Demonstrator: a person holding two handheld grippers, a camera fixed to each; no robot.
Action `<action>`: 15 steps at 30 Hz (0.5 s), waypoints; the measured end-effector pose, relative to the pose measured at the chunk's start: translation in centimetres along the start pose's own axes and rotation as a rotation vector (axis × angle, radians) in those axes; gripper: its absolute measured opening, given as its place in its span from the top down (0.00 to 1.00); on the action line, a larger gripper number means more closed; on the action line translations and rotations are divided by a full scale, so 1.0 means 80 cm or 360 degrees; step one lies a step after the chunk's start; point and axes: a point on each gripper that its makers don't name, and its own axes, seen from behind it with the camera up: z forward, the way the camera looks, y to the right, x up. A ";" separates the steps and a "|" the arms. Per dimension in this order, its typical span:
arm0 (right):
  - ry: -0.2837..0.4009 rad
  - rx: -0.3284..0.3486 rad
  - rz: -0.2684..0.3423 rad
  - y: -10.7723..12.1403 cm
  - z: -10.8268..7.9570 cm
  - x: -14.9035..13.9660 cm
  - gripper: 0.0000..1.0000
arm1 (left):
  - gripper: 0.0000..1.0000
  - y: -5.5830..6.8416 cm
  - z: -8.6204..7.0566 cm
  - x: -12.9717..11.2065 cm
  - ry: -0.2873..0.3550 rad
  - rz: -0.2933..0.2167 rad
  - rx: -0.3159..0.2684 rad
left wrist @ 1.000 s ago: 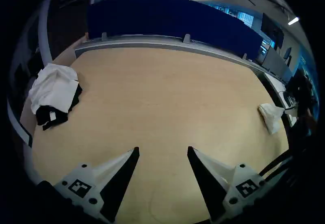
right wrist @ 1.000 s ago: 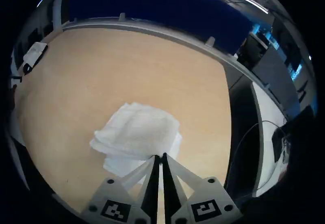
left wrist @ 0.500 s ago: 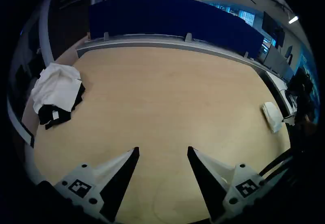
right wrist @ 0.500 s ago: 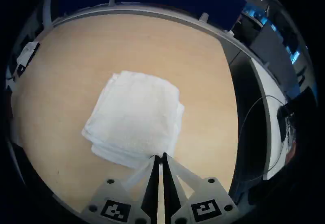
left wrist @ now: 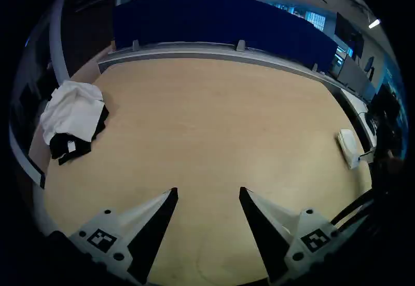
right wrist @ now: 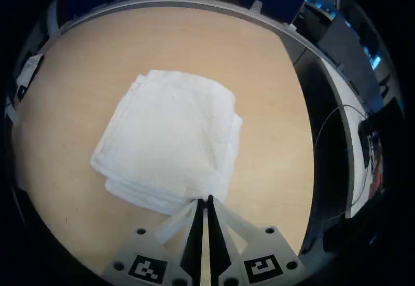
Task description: Fold towel
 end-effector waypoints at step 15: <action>0.0023 -0.0053 0.0008 0.011 -0.012 0.006 0.82 | 0.12 -0.001 0.003 0.001 0.0000 -0.0011 0.0003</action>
